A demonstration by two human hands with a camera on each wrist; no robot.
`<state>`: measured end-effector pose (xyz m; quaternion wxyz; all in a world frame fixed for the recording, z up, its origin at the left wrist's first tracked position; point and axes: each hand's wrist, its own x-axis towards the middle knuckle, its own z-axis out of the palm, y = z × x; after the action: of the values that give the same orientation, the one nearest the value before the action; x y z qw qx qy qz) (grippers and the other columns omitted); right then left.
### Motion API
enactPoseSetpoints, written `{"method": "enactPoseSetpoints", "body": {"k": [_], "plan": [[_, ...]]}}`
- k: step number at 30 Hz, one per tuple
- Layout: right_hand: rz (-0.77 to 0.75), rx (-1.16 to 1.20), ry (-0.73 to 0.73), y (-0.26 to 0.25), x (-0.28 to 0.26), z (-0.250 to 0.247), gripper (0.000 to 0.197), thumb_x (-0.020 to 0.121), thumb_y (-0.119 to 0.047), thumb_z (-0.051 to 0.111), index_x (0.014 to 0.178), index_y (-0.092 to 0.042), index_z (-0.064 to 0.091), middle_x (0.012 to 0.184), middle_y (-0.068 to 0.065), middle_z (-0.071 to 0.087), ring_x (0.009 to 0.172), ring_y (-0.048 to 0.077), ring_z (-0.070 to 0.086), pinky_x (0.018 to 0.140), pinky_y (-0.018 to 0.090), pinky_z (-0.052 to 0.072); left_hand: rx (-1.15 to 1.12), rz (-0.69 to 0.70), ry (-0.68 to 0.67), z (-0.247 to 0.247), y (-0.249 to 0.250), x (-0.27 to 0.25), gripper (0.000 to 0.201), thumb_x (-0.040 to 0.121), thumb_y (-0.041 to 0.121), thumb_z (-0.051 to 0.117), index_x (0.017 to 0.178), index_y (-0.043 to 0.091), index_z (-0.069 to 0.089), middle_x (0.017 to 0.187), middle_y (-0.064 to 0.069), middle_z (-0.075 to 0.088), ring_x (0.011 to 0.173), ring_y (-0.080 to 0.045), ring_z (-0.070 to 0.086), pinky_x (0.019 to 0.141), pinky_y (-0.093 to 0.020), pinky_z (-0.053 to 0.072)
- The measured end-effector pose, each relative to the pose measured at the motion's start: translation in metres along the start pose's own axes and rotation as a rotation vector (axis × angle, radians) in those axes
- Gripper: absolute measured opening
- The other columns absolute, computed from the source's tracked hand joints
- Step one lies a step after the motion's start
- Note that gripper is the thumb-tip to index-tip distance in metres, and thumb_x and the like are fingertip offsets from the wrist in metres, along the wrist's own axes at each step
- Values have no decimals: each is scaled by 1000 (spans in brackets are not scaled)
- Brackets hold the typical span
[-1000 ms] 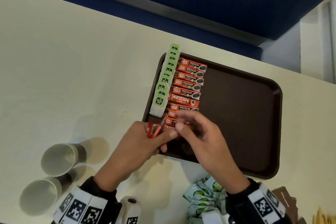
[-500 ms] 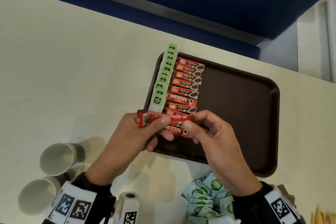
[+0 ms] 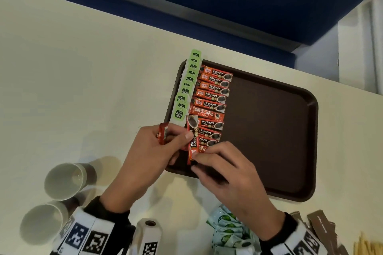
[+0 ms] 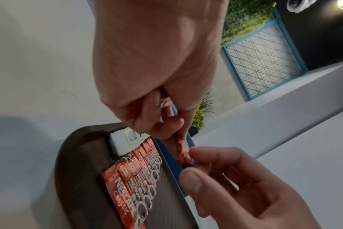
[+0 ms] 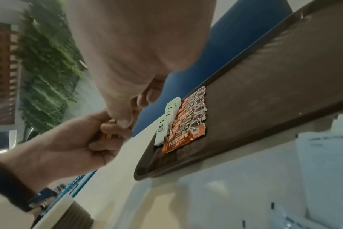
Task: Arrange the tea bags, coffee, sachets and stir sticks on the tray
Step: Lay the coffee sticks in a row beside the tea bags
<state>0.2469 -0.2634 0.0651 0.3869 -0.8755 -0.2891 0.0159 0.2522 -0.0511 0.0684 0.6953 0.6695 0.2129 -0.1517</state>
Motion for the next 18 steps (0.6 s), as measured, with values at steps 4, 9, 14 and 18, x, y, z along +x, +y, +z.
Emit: {"method": "enactPoseSetpoints", "body": {"k": [4,9,14,18], "plan": [[377,366,71,-6,12,-8,18,95,-19,80,113,-20,75,102,-4,70,91,19,67,80,30,56,57,17,1,-2,1,1,16,99,25,77,85,25,84,58,8,63,54,-8,49,54,-12,40],[599,558,49,1,38,-17,38,102,-17,72,136,-32,66,117,-5,74,100,20,71,90,38,61,98,9,-87,-1,10,5,11,100,28,74,98,26,84,95,8,84,89,-6,79,80,-20,59],[448,459,-209,5,50,-28,44,103,-11,69,141,-34,65,129,-11,71,128,15,65,109,35,53,220,12,-248,-5,13,8,11,100,33,74,101,30,85,98,12,83,97,-6,79,89,-25,58],[599,509,-90,10,38,-26,18,98,-13,75,113,-24,77,118,-6,77,119,11,70,97,32,60,302,-22,-218,-14,5,8,5,95,37,79,99,34,82,93,15,80,90,-3,74,79,-20,51]]}}
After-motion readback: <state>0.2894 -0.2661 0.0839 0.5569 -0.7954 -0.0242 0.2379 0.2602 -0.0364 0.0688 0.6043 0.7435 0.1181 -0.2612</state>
